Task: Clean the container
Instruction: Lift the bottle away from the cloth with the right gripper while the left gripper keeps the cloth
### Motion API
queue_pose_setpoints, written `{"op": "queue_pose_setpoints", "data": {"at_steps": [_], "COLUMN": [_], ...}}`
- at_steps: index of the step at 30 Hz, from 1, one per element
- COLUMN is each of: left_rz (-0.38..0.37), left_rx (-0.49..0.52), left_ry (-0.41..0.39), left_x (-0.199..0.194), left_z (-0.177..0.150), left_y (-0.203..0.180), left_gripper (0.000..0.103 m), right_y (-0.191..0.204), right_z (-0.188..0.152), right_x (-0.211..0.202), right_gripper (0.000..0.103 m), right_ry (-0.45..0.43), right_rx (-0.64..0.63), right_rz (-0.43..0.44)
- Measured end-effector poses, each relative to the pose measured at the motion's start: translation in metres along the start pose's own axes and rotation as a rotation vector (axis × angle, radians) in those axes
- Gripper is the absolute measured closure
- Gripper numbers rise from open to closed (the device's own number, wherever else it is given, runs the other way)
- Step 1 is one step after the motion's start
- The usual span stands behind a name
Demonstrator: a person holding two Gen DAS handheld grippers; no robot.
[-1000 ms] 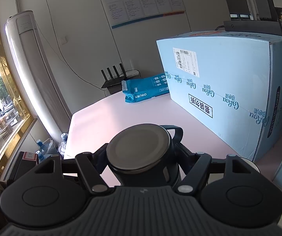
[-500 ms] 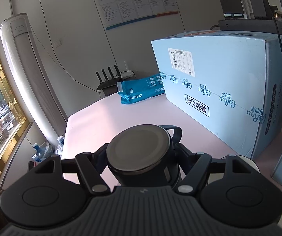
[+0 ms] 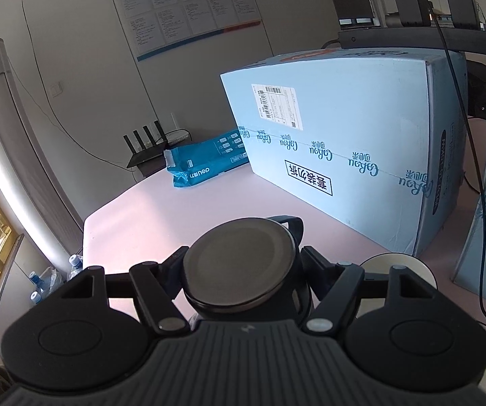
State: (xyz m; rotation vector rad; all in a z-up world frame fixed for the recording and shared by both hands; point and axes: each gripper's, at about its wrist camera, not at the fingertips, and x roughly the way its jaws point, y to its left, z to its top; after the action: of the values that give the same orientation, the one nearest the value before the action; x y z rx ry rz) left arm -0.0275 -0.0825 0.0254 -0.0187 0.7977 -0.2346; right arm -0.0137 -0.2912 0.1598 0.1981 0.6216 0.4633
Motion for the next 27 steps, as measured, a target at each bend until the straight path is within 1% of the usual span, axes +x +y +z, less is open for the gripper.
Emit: {"op": "queue_pose_setpoints", "data": {"at_steps": [5,11,13,14,17,18,19,20,23,27], "left_rz": [0.000,-0.002,-0.003,-0.004,-0.006,-0.007,-0.009,-0.013,-0.036,-0.071], "left_rx": [-0.003,-0.005,-0.005,-0.005,-0.005,-0.004,-0.004,-0.002,0.005,0.035], "left_ry": [-0.005,-0.011,-0.010,-0.010,-0.008,-0.006,-0.006,-0.007,-0.014,-0.033], "left_x": [-0.003,-0.007,-0.008,-0.008,-0.009,-0.009,-0.009,-0.010,-0.012,-0.017], "left_z": [0.000,0.001,0.001,0.001,-0.001,-0.001,-0.002,-0.002,-0.005,-0.009], "left_y": [0.000,0.001,0.002,0.002,0.002,0.003,0.003,0.003,0.005,0.003], "left_gripper": [0.083,0.083,0.083,0.083,0.083,0.083,0.083,0.083,0.083,0.083], "right_y": [0.004,0.005,0.005,0.005,0.010,0.011,0.012,0.011,0.009,0.006], "right_z": [-0.001,-0.001,-0.002,-0.003,-0.005,-0.005,-0.005,-0.005,-0.006,-0.005], "right_x": [0.002,0.003,0.004,0.004,0.000,-0.001,-0.002,-0.004,-0.010,-0.015], "right_gripper": [0.030,0.029,0.022,0.021,0.020,0.018,0.012,0.010,0.010,0.010], "right_ry": [-0.011,-0.011,-0.001,0.003,0.004,0.005,0.004,-0.004,-0.026,-0.030], "right_rx": [0.038,0.030,0.017,0.007,-0.078,-0.109,-0.136,-0.161,-0.258,-0.436], "right_rz": [-0.041,-0.051,-0.048,-0.043,-0.034,-0.027,-0.016,-0.003,0.046,0.135]}}
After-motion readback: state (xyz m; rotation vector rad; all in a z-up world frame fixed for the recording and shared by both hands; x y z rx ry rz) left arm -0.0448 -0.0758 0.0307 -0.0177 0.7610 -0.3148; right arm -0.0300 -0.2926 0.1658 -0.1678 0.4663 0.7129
